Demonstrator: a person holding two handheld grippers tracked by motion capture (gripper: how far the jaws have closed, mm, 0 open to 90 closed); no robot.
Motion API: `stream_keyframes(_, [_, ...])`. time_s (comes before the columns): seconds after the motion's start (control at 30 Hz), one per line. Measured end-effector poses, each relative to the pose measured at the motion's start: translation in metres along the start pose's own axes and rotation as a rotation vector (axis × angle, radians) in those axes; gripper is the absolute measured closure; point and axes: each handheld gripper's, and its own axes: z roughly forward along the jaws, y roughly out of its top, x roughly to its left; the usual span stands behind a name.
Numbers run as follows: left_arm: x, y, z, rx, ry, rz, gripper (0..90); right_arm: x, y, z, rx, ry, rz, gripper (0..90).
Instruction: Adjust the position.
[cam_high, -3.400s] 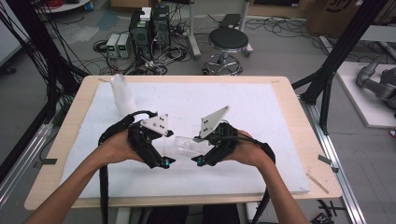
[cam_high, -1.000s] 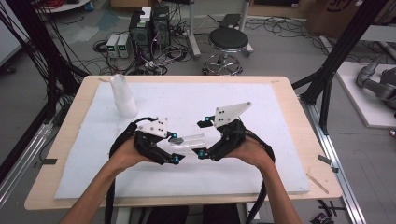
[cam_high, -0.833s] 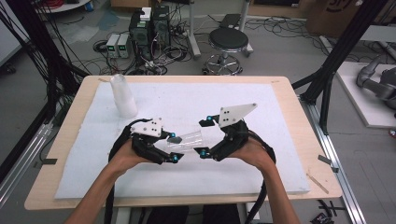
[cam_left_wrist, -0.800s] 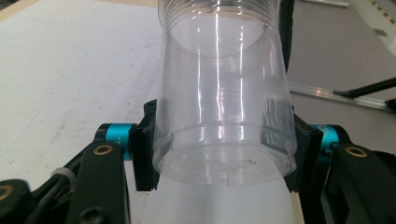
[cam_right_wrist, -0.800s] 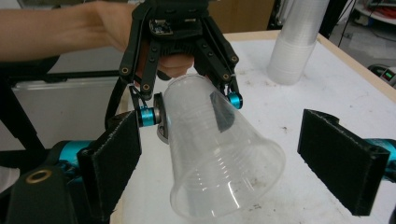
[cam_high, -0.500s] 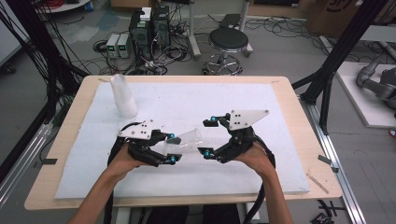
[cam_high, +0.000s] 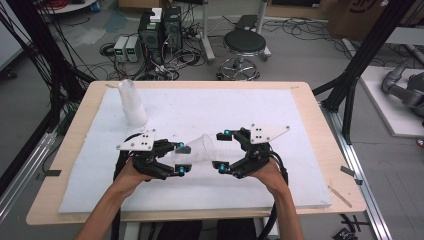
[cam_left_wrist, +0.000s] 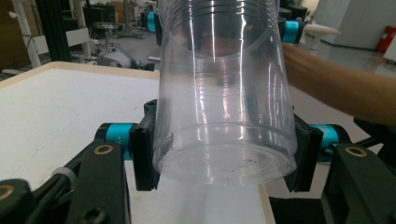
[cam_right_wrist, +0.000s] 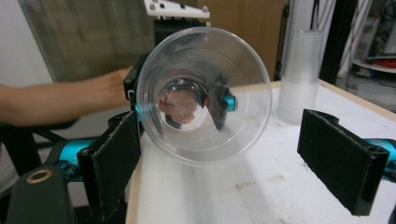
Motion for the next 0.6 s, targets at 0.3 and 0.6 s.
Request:
stream_keyframes(0.3, [-0.003, 0.002, 0.005, -0.028, -0.003, 0.008, 41.7, 0.0, -0.002, 0.007, -0.016, 0.035, 0.01, 13.7])
stream_keyframes(0.6, [-0.005, 0.005, 0.021, -0.032, -0.023, 0.021, 41.8, 0.0, -0.002, 0.013, -0.007, 0.056, 0.009, 13.7])
